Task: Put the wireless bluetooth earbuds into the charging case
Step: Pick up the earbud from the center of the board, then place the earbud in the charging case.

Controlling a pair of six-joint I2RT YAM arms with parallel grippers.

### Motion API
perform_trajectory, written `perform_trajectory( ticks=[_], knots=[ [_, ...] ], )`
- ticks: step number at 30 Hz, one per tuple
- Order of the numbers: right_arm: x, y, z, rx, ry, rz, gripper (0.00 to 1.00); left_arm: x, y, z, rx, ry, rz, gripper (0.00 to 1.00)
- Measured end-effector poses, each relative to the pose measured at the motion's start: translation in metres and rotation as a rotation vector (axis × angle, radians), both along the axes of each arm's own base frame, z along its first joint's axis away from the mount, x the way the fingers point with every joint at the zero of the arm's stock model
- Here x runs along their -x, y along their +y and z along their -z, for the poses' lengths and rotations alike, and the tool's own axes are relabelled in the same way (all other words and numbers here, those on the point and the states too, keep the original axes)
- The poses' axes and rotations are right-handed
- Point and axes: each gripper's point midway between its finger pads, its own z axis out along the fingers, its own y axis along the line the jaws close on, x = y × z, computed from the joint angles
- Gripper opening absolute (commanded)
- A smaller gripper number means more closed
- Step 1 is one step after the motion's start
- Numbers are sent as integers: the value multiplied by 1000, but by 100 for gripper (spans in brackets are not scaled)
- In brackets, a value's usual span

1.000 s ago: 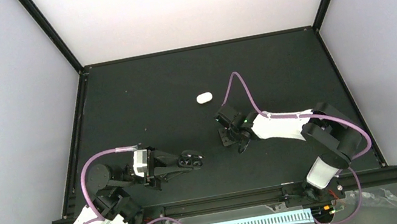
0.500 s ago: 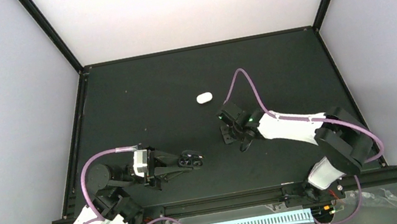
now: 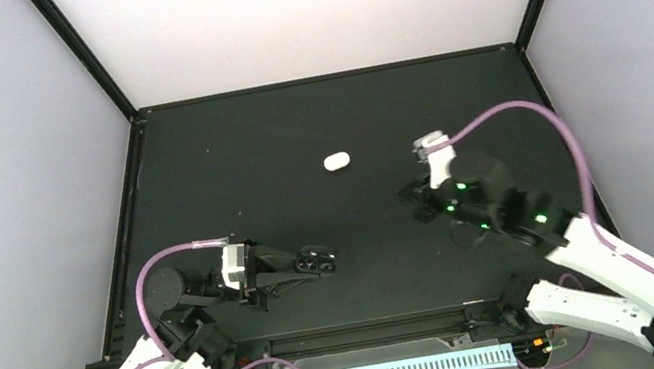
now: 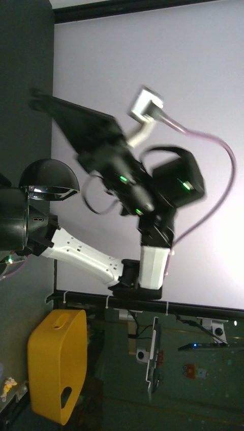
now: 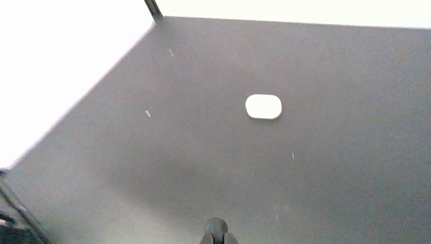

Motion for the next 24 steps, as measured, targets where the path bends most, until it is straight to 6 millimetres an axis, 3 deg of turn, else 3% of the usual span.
perform_trajectory(
  ticks=[6,12,17,24],
  knots=[
    [31,-33,-123,-89,-250,-56,1,-10,-7,-2,1,30,-9,2],
    [52,-35,-194,-106,-386,-152,1,-22,-16,-6,17,44,-18,2],
    [72,-17,-216,-112,-454,-303,1,-32,-27,-11,19,46,-15,1],
    [102,21,-200,-34,-481,-552,1,-36,-34,-15,15,35,2,2]
  ],
)
